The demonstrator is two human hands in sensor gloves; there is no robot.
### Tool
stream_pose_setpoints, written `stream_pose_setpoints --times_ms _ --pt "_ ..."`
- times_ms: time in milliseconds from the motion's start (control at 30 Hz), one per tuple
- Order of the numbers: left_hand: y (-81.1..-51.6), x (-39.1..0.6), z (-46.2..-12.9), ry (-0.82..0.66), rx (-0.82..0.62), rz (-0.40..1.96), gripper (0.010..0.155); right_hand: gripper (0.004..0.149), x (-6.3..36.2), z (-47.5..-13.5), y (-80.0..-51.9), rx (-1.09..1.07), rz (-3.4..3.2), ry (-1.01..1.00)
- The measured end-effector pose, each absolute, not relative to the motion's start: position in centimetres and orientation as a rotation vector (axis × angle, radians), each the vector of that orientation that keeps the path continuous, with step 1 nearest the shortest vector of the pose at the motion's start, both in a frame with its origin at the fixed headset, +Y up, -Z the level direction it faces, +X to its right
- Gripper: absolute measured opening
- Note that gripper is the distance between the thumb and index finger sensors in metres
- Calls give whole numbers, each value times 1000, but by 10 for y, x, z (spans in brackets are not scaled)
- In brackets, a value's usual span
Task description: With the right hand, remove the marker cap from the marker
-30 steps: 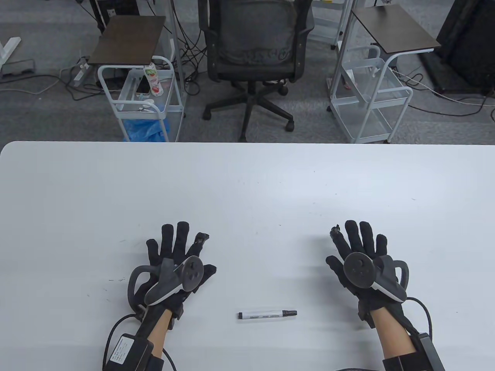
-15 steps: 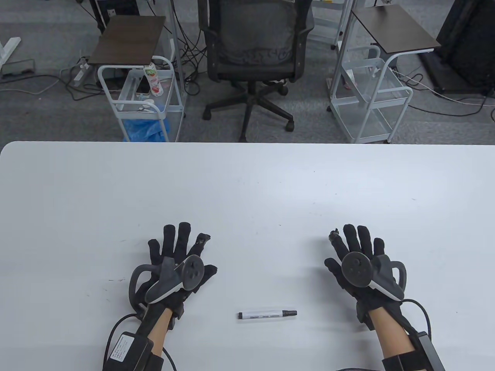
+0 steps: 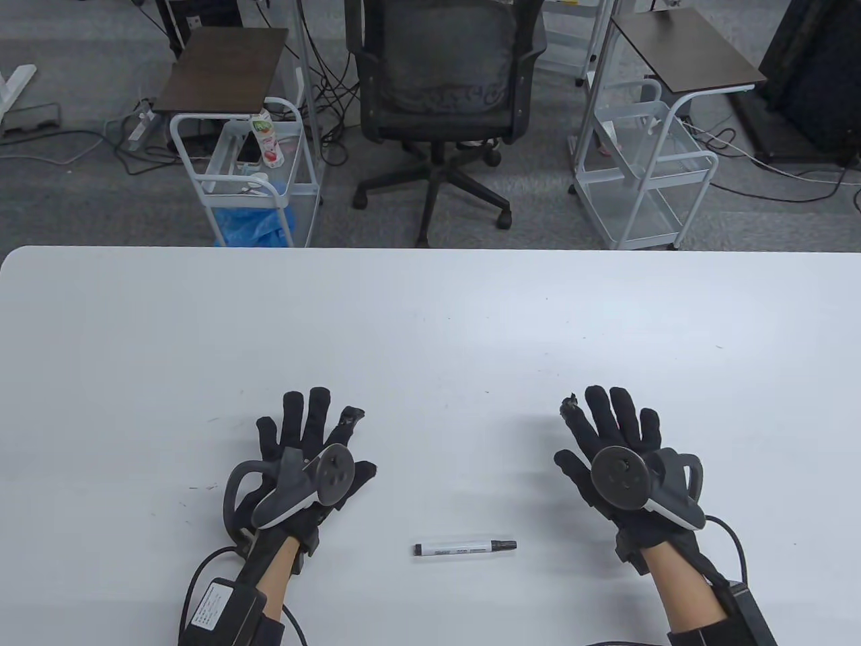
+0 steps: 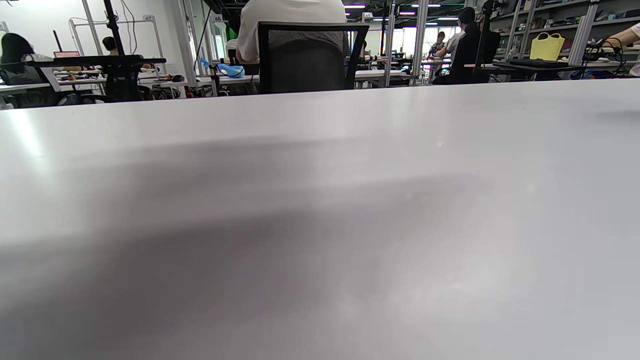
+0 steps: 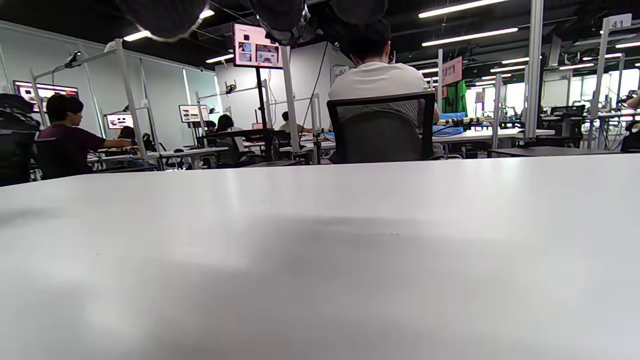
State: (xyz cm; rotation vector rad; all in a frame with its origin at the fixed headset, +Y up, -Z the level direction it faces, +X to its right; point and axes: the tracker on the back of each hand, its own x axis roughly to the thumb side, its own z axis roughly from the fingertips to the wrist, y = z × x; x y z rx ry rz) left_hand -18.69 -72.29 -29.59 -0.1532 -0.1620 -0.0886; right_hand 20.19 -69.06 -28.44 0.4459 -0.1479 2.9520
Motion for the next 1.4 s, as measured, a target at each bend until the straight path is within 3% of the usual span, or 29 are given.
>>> stream_pose_setpoints --times_ms 267,633,800,900,1000,1133,1400 --pt "-724 -185 -295 -173 -161 -83 86 75 169 -264 -689 670 2939 -120" --pt "-724 -185 -294 -170 -164 -79 87 72 132 -258 -726 1005 2879 281" --pt "-724 -184 -293 -169 -174 -70 87 70 118 -252 -740 1089 2892 351" --pt "-723 -184 -292 -168 -172 -65 87 64 108 -247 -747 1163 2954 306" --pt "-722 -184 -291 -165 -153 -60 88 57 97 -238 -749 1254 3002 126" --pt "-722 -182 -288 -175 -146 -61 87 47 91 -232 -750 1219 3052 94" --pt "-723 -182 -288 -179 -146 -41 88 42 84 -220 -750 1424 3149 -70"
